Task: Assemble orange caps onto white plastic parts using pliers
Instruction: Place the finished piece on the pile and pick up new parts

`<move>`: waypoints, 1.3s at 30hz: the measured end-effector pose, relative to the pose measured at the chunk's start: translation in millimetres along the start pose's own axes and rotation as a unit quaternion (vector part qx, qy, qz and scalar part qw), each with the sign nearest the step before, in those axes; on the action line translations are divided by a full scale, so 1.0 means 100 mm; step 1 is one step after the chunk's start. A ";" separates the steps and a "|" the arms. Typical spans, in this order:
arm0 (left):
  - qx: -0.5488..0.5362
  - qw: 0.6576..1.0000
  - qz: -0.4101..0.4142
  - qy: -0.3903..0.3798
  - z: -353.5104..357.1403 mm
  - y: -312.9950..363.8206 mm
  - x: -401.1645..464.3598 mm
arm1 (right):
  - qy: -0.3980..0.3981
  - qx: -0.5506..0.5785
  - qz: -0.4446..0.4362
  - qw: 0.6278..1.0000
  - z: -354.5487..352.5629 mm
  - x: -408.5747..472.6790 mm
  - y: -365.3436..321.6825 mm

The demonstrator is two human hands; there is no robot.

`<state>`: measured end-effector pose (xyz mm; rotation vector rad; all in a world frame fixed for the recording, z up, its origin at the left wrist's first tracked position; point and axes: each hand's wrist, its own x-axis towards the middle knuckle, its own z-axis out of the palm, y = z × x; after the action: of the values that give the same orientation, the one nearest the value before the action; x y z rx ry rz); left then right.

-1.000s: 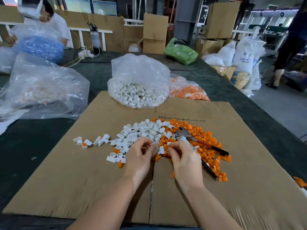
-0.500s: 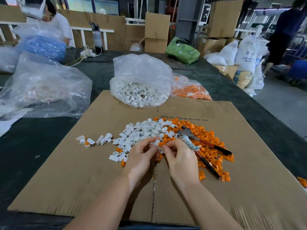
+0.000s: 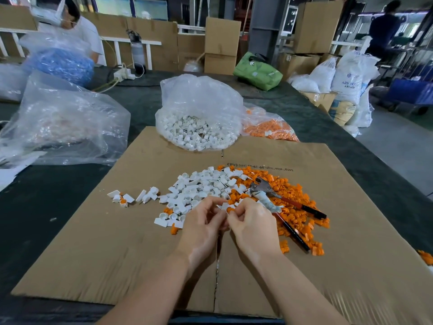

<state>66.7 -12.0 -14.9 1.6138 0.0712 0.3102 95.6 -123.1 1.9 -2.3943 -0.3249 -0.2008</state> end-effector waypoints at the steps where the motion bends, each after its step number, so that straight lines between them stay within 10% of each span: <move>1: 0.017 1.000 0.010 -0.003 0.00 0.01 -0.01 | -0.001 -0.003 -0.002 1.000 0.00 -0.01 0.00; 39: -0.172 0.979 -0.109 -0.010 -0.06 -0.20 0.15 | -0.016 0.104 -0.083 0.991 -0.11 -0.01 0.08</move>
<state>82.5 -1.2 -31.7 1.2527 0.1695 0.1268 96.6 -136.3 4.7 -2.1668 -0.5339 -0.1937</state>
